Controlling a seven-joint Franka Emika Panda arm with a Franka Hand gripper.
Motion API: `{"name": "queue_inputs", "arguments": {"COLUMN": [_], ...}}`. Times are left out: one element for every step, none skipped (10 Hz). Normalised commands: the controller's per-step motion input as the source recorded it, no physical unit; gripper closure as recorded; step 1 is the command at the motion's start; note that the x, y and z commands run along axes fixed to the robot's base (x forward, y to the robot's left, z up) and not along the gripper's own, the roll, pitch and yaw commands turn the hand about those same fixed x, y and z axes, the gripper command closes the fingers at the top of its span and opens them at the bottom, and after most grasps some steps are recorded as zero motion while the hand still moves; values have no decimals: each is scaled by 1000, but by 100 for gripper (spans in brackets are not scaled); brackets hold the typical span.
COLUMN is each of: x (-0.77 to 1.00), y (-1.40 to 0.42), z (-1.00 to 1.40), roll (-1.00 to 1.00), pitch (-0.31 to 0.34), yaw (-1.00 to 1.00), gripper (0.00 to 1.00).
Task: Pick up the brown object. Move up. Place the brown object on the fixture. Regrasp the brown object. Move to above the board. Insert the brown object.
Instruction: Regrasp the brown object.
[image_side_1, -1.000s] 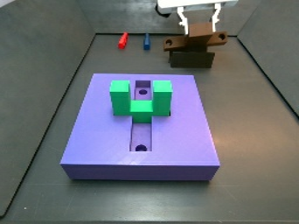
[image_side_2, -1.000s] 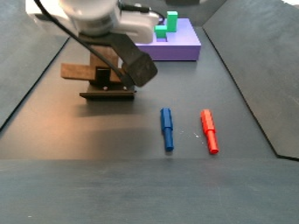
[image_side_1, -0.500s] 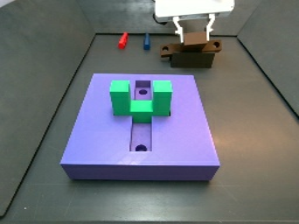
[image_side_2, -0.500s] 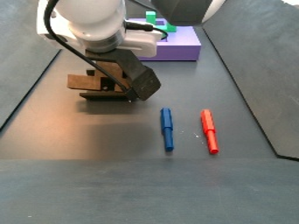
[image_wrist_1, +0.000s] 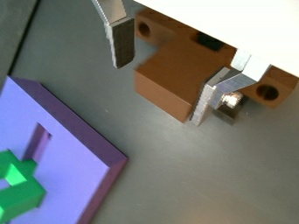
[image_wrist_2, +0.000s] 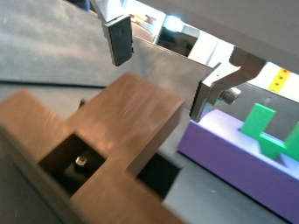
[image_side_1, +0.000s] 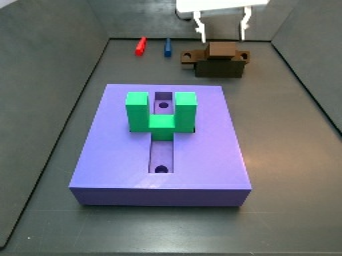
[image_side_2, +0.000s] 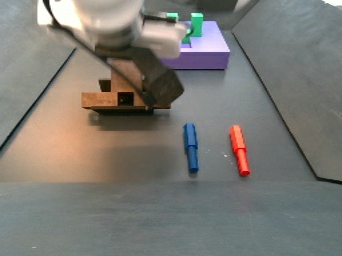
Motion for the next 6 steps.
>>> {"name": "queue_inputs", "arguments": {"x": [286, 240, 206, 169, 100, 11], "y": [-43, -60, -54, -57, -60, -20], "z": [303, 237, 74, 46, 37, 31], "roll": [846, 1000, 1000, 1000, 1000, 1000], "pitch": [77, 111, 123, 91, 80, 83], "yaw": [6, 0, 0, 3, 60, 157], "gripper": [0, 0, 0, 0, 0, 0]}}
